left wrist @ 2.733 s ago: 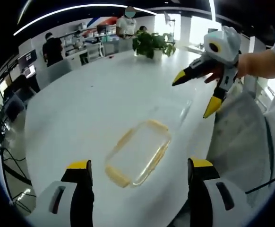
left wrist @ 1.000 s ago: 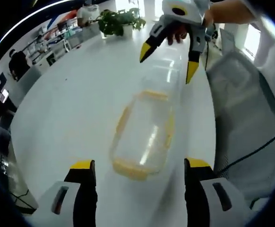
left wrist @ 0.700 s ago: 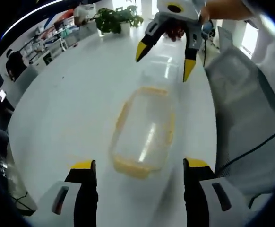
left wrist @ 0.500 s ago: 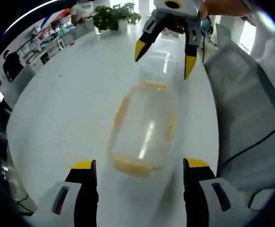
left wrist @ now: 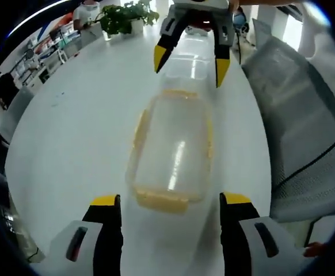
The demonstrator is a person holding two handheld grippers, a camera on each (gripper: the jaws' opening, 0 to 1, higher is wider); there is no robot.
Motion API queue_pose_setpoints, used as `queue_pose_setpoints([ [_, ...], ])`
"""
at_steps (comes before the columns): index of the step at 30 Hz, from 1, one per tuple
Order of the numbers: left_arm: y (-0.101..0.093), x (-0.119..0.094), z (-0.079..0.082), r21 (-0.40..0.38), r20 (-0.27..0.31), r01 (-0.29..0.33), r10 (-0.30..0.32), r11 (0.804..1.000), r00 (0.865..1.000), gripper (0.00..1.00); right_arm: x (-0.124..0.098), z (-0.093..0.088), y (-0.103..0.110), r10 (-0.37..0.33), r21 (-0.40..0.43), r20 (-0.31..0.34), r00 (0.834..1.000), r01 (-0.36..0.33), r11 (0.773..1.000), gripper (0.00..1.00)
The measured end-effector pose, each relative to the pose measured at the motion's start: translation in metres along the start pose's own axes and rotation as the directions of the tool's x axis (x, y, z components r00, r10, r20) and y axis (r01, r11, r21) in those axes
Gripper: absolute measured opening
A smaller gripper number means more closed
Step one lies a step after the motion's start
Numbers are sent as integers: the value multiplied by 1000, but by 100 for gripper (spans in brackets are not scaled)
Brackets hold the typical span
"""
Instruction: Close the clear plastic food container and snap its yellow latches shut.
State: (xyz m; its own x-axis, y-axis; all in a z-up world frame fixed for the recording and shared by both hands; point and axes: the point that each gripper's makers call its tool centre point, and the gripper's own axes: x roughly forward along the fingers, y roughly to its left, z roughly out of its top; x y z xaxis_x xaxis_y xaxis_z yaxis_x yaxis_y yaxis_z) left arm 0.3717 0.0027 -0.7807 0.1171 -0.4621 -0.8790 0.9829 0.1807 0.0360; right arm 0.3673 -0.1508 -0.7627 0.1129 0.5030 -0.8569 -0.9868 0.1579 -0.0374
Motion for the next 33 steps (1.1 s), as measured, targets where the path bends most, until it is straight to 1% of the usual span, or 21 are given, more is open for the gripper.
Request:
queue_pose_setpoints([
  [2, -1, 1, -2, 24, -13, 1, -1, 1000, 1000, 68, 1, -1, 0, 5, -6, -5, 1000, -5, 1000, 60],
  [4, -3, 3, -3, 21, -11, 18, -18, 1000, 1000, 68, 2, 0, 1, 18, -2, 2, 1000, -18, 1000, 60],
  [7, -2, 6, -7, 41, -27, 22, -21, 999, 999, 67, 4, -1, 0, 18, -17, -6, 1000, -18, 1000, 58],
  [10, 2, 8, -9, 37, -30, 11, -10, 999, 999, 67, 7, 0, 1, 32, -2, 4, 999, -32, 999, 57],
  [15, 0, 10, -12, 46, -35, 33, -32, 998, 999, 63, 11, -5, 0, 41, -23, -18, 999, -41, 999, 55],
  [22, -1, 12, -12, 52, -39, 47, -45, 998, 998, 61, 11, -10, -1, 54, -35, -33, 998, -55, 998, 55],
  [25, 0, 14, -13, 54, -40, 52, -50, 997, 998, 59, 10, -10, -1, 65, -42, -30, 997, -66, 997, 55],
  [28, 0, 16, -14, 67, -49, 59, -55, 996, 997, 59, 10, -11, 0, 76, -74, -34, 997, -79, 994, 54],
  [31, 0, 17, -13, 69, -49, 64, -61, 996, 997, 58, 13, -17, -1, 72, -107, -58, 996, -78, 991, 52],
  [33, 0, 17, -13, 69, -51, 65, -61, 995, 997, 57, 14, -19, 1, 76, -113, -70, 995, -83, 990, 52],
])
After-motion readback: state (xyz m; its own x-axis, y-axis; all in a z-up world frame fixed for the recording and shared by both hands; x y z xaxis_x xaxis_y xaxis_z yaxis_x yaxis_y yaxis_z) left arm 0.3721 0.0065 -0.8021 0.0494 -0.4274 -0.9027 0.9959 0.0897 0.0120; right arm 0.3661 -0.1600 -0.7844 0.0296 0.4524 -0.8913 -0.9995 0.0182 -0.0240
